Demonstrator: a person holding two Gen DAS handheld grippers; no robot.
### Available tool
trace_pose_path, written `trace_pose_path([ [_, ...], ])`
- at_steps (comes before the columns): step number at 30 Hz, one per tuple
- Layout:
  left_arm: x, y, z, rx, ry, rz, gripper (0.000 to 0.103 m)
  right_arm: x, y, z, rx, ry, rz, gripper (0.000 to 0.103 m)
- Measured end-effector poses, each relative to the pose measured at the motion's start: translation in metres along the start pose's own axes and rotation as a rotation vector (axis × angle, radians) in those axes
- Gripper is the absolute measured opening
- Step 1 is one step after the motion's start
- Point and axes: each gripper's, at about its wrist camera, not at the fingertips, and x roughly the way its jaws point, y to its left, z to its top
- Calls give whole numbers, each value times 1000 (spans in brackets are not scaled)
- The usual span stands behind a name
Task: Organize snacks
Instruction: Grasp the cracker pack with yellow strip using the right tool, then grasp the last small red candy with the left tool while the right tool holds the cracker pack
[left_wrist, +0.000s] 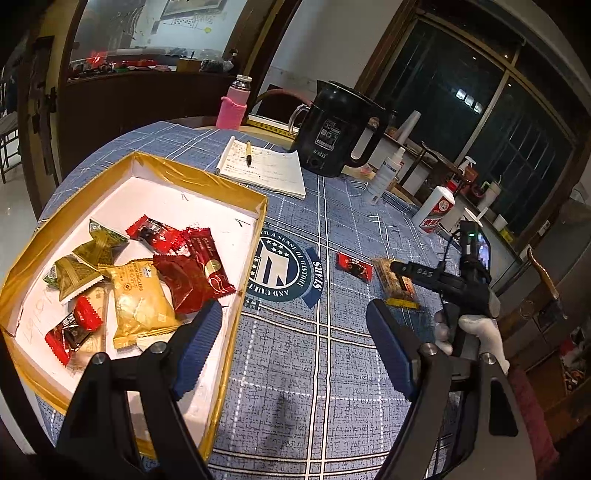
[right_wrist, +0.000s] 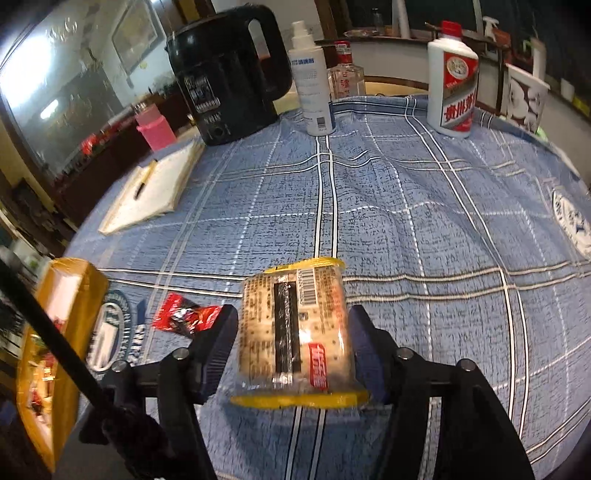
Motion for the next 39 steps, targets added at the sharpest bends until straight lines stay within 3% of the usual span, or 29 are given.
trace_pose_path([
  [2,2,-1,1,3,8,-2,81,8,9,-2,-40,12,-56,69],
  [8,7,-14,5,49,22,-2,81,22,16,-8,-77,46,-137,69],
  [16,59,-55,39,155,116,-39,81,-19,1,-34,4,-8,-54,69],
  [22,149,-81,50,192,282,-40,80,-56,-23,-66,93,-79,66,69],
  [26,198,-96,49,258,342,6,65,-64,-33,-76,116,-131,69,69],
  [32,244,-112,51,327,344,75,65,-61,-40,-78,148,-134,142,69],
  [34,253,-114,47,353,379,84,64,-60,-40,-78,143,-129,145,69],
  [38,239,-122,35,464,413,83,32,-62,-39,-80,132,-142,142,69],
  [39,233,-122,30,478,429,75,31,-63,-40,-80,133,-146,142,69],
])
